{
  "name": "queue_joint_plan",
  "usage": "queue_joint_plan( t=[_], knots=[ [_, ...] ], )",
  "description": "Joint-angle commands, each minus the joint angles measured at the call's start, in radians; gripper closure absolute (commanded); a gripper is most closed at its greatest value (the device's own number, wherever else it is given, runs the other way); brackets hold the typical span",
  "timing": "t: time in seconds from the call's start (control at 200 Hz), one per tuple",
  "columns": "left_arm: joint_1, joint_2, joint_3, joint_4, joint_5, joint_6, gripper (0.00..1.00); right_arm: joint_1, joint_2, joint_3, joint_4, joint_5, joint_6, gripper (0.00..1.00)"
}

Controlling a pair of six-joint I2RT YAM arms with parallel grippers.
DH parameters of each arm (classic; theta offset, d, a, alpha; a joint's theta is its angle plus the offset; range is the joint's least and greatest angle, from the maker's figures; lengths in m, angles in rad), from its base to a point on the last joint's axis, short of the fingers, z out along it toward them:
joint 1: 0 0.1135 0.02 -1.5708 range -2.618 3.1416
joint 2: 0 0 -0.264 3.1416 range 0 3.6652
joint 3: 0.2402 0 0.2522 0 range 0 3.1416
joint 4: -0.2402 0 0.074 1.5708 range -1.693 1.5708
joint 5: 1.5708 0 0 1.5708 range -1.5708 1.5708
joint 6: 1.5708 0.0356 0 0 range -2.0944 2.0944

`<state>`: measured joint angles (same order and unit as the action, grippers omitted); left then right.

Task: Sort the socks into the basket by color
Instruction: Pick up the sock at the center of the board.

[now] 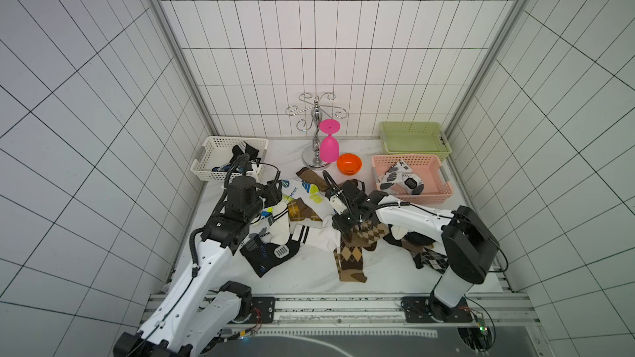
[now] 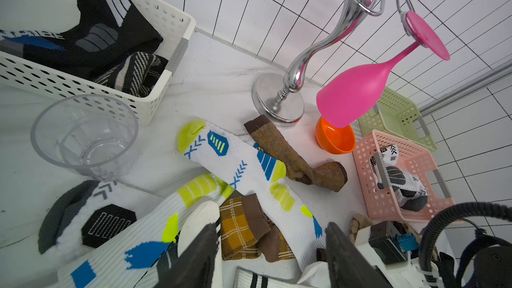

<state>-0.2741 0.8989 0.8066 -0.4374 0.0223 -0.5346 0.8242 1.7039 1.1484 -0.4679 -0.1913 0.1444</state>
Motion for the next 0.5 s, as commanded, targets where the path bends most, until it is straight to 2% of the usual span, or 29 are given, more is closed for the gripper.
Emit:
queue_joint_plan(
  t=[0.0,0.26,0.36,0.48,0.495],
  knots=[
    [-0.005,0.001,0.003,0.02,-0.011,-0.008,0.37,0.009,-0.024,0.112,-0.02,0.008,-0.012,0.62],
    [-0.012,0.002,0.005,0.022,-0.013,-0.008,0.37,0.009,0.062,0.133,-0.013,-0.026,-0.037,0.64],
    [-0.011,-0.001,0.002,0.022,-0.017,-0.007,0.37,0.01,0.074,0.136,-0.013,-0.035,-0.04,0.74],
    [-0.011,-0.005,-0.005,0.022,-0.019,-0.008,0.37,0.01,0.057,0.126,-0.014,-0.037,-0.036,0.99],
    [-0.012,-0.005,-0.006,0.021,-0.019,-0.008,0.37,0.01,0.053,0.126,-0.015,-0.035,-0.036,1.0]
  ],
)
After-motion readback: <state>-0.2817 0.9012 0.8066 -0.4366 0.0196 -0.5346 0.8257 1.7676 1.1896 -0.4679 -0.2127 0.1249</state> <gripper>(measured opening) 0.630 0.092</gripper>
